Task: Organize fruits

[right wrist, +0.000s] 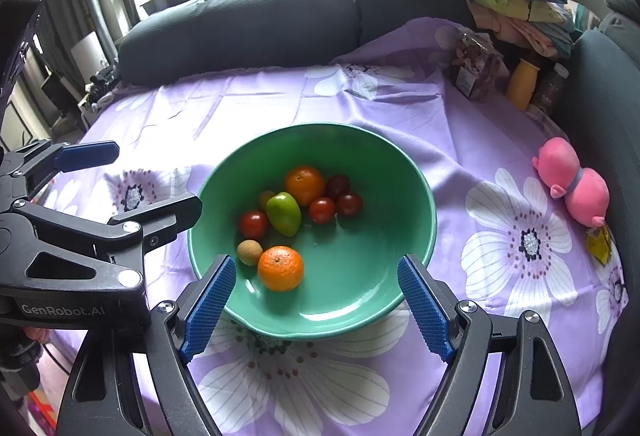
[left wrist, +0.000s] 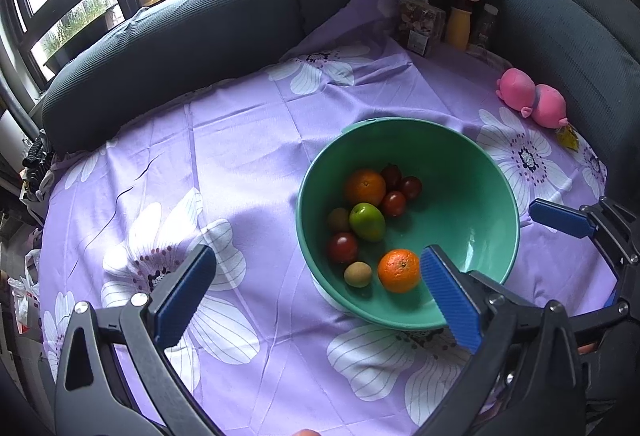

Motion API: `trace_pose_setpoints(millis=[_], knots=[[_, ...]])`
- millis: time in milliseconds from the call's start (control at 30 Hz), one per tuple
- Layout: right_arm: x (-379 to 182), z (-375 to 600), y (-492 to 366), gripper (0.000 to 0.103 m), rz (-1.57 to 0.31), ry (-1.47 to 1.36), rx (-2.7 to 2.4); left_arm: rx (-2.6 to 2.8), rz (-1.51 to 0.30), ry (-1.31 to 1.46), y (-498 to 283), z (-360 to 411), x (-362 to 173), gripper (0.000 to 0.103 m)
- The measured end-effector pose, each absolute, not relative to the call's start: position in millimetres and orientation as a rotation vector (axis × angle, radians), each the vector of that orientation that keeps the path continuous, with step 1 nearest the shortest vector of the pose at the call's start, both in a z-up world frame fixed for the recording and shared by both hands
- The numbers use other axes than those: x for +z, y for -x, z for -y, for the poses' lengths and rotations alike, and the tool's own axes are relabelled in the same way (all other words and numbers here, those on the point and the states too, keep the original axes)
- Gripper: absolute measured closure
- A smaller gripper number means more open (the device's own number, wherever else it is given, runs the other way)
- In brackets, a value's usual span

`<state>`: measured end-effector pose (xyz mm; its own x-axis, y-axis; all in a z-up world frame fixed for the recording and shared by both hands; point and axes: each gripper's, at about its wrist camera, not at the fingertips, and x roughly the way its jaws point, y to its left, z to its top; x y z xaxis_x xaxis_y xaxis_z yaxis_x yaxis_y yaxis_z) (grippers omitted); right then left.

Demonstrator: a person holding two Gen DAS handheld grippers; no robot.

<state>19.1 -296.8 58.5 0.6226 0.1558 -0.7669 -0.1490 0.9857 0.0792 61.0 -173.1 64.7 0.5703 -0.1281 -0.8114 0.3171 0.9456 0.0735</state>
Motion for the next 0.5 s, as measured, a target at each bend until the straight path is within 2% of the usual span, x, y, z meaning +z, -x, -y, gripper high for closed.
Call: trace_pose_setpoints(millis=[500], knots=[[53.9,295.3,-24.4,0.020,-0.894,-0.009,0.177,-0.255,-0.938,-0.221,-64.6,171.2,59.7,0.001]])
